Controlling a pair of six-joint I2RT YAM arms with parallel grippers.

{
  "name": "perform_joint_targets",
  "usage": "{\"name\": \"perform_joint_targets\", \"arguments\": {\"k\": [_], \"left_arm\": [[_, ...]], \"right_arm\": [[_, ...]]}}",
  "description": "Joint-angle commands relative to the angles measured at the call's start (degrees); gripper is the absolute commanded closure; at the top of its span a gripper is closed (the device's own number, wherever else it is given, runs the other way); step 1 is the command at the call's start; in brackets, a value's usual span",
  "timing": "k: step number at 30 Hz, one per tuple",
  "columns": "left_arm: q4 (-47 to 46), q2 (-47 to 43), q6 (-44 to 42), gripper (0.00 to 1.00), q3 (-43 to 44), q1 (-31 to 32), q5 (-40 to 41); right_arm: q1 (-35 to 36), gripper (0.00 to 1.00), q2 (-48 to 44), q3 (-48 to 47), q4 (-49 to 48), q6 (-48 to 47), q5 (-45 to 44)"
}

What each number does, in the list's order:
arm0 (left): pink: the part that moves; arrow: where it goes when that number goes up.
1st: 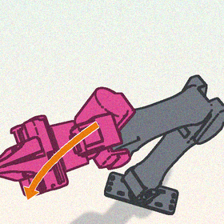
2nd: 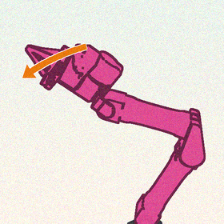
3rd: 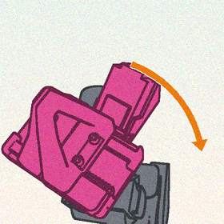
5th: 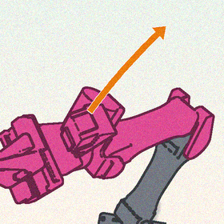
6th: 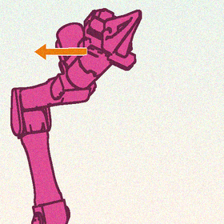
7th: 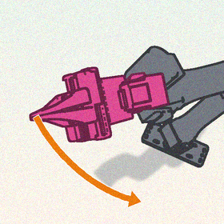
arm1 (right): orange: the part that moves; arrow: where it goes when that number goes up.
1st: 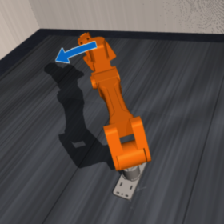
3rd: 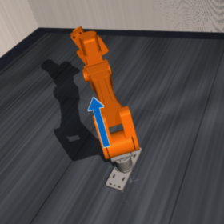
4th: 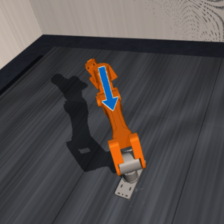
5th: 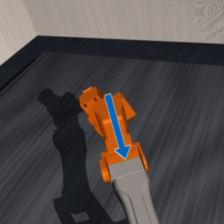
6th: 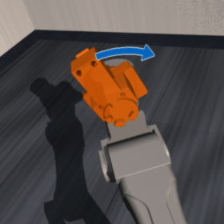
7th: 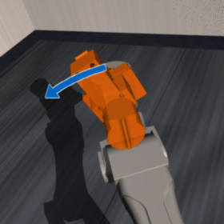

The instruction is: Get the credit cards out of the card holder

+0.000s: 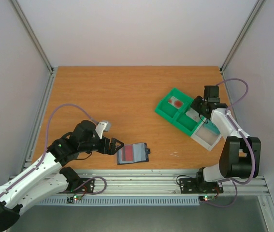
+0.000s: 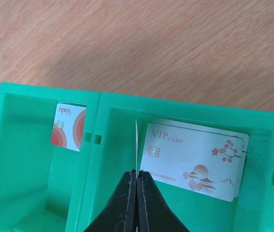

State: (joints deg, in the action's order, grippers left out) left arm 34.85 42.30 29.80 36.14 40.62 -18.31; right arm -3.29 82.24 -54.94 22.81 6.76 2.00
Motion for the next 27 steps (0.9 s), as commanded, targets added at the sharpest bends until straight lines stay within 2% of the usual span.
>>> {"name": "perform_joint_targets", "arguments": {"k": [1, 27], "left_arm": [[-1.2, -1.1, 0.8, 0.01, -0.8, 0.1, 0.9], [-0.7, -1.3, 0.8, 0.01, -0.4, 0.0, 1.5]], "right_arm": [[-1.1, 0.99, 1.5, 0.6, -3.2, -1.6, 2.3], [-1.7, 0.92, 6.7, 0.8, -2.8, -2.8, -1.0]]}}
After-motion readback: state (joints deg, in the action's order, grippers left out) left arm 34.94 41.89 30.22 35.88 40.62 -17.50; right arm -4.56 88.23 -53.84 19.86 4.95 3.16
